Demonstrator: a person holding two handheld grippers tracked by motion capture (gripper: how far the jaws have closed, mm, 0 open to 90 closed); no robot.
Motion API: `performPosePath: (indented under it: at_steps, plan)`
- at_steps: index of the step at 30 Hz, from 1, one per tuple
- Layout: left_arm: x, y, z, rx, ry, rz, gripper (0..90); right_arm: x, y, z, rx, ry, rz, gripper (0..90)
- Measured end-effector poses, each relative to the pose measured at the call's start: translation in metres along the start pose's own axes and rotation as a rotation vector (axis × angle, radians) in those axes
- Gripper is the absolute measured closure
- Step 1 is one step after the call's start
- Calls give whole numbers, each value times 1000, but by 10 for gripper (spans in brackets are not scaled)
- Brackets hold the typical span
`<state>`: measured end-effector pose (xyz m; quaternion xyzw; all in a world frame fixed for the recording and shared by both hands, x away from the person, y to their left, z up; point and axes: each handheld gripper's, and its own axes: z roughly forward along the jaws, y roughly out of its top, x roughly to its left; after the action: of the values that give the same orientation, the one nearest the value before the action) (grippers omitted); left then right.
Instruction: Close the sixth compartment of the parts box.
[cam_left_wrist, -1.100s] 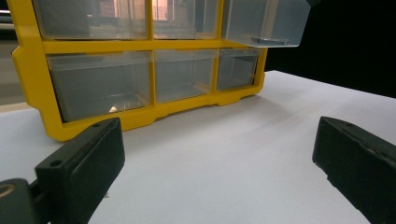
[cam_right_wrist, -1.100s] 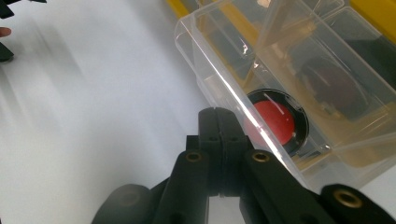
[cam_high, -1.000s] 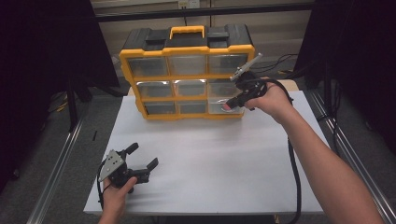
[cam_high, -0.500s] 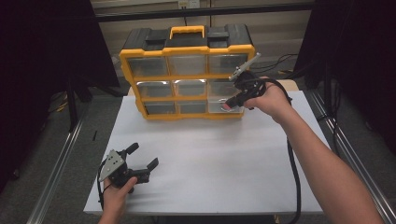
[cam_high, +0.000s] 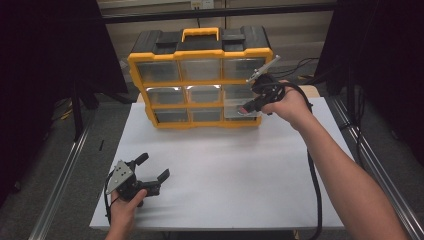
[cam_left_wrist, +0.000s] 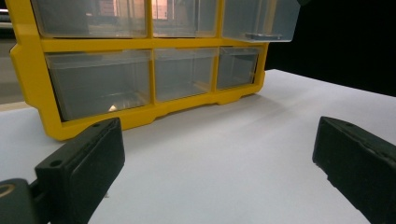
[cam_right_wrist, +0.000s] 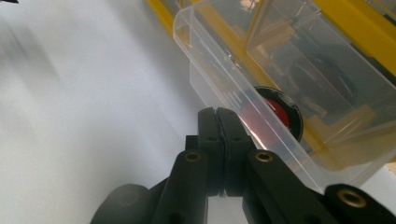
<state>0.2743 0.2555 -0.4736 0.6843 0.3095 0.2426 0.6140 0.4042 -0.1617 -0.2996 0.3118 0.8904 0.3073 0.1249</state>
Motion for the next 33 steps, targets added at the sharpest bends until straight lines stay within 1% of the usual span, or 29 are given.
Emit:
performPosePath:
  at_steps: [1,2,10,11,12,13,14,16,18,21,23,24,25,26,28,30,33]
  plan:
    - [0,0,0,1,1,-1,24,0,0,0,-2,3,-5,898]
    - [1,0,0,-1,11,-5,24,0,1,0,3,3,3,898]
    - [1,0,0,-2,9,-3,24,-1,2,0,-5,12,22,900]
    - [1,0,-1,-3,3,-4,24,-1,3,0,-10,9,22,900]
    - [0,0,0,-13,3,-16,24,-2,3,-1,-7,8,27,900]
    - [1,0,0,-6,2,-7,24,-2,3,0,-6,10,26,900]
    - [0,0,0,-13,3,-16,25,-2,4,0,-7,10,23,900]
    - [1,0,0,-4,3,-4,24,-1,4,0,-4,5,20,900]
    - [1,0,0,-3,2,-2,24,-2,5,1,-5,2,19,900]
    - [0,0,0,-12,4,-21,25,-2,6,1,-4,2,20,900]
    - [0,0,0,-11,4,-22,24,-3,6,1,-2,-2,23,900]
    - [1,0,0,-6,3,-8,24,-3,6,1,0,-3,24,900]
    - [1,0,-1,-4,2,-4,25,-3,6,1,3,-8,29,900]
    - [0,0,0,-12,2,-14,25,-3,7,1,4,-10,24,900]
    - [0,0,0,-12,3,-14,25,-4,7,2,-2,-5,21,900]
    - [0,0,0,-12,4,-22,25,-5,7,2,-2,-9,24,900]
    - [0,0,0,-13,5,-23,25,-5,7,2,1,-12,25,900]
